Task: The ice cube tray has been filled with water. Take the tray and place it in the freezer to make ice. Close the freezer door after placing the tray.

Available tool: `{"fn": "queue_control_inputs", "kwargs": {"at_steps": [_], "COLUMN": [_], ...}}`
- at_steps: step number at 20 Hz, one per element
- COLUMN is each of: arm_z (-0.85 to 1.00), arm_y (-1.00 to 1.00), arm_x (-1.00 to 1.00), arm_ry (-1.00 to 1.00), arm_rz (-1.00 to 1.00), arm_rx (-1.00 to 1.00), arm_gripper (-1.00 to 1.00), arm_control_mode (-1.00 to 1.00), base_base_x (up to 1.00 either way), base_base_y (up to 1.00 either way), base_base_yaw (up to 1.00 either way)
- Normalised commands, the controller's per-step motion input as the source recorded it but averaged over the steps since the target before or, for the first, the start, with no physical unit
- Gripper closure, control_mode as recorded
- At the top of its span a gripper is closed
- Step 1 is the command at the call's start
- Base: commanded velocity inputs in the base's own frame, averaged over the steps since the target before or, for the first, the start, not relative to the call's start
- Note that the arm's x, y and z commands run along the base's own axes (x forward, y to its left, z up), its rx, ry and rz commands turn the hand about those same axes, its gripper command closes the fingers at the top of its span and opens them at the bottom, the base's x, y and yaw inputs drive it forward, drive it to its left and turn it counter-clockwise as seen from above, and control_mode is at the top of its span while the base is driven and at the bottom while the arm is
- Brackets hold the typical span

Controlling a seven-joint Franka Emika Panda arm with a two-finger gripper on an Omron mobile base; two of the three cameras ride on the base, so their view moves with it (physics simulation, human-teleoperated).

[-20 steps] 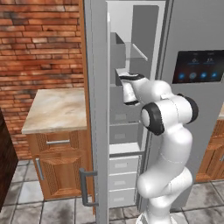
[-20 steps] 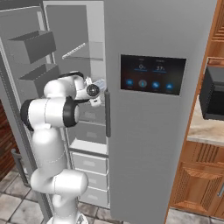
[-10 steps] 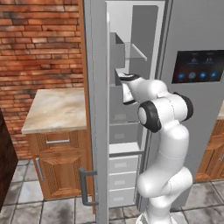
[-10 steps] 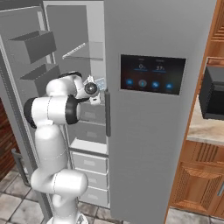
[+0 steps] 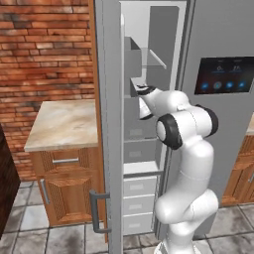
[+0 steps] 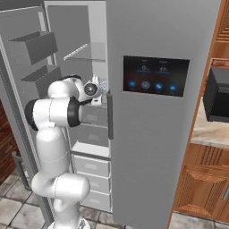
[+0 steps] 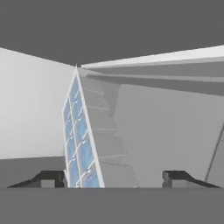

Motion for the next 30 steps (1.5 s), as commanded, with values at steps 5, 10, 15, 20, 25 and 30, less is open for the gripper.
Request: {"fn": "queue_control_inputs", "kwargs": {"at_steps": [5,10,15,20,25,30], "arm_z": [0.17,0.09,0.67,0.78,0.70,0.76], "arm_y": [-0.22,-0.32,-0.32,-0.24,-0.24,-0.11], "arm_x": [-0.88,-1.00,-1.00,-1.00,-0.98,-0.68], "arm_ry": [0.00,0.00,0.00,0.02,0.26,0.50], "arm_rz": [-0.08,-0.08,-0.01,0.00,0.00,0.00], "arm_rx": [0.00,0.00,0.02,0.03,0.01,0.00], "arm_gripper": [-1.00,-1.00,-1.00,-1.00,-1.00,-1.00], "arm_control_mode": [-1.00,-1.00,-1.00,-1.00,-1.00,-1.00], "base_base_x": [0.00,0.00,0.00,0.00,0.00,0.00], "base_base_y": [0.00,0.00,0.00,0.00,0.00,0.00], "base_base_yaw": [0.00,0.00,0.00,0.00,0.00,0.00]}}
